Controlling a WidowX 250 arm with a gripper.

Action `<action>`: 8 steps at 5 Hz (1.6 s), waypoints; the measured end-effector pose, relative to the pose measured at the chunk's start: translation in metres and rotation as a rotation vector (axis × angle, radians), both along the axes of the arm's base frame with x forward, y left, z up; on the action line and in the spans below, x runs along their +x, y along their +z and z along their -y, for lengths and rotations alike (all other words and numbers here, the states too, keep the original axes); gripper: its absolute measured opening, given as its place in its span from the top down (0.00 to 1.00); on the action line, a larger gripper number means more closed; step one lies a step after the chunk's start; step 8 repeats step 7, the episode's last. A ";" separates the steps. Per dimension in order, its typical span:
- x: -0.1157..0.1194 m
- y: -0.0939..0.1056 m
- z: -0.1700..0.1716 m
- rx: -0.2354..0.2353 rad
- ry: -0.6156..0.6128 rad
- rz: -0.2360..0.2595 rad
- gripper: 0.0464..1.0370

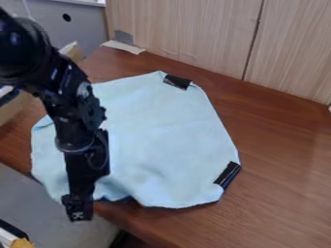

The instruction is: Lift the bottom of the cloth

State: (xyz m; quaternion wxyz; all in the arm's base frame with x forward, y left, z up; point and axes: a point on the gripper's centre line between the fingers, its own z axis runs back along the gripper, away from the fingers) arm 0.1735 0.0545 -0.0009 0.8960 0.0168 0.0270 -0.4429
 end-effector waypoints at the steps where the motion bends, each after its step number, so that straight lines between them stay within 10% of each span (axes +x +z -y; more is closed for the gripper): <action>1: 0.003 0.012 0.002 -0.006 0.008 0.025 0.04; 4: 0.014 0.056 0.007 -0.032 0.049 0.115 0.04; 8: 0.015 0.062 0.004 -0.027 0.052 0.126 0.04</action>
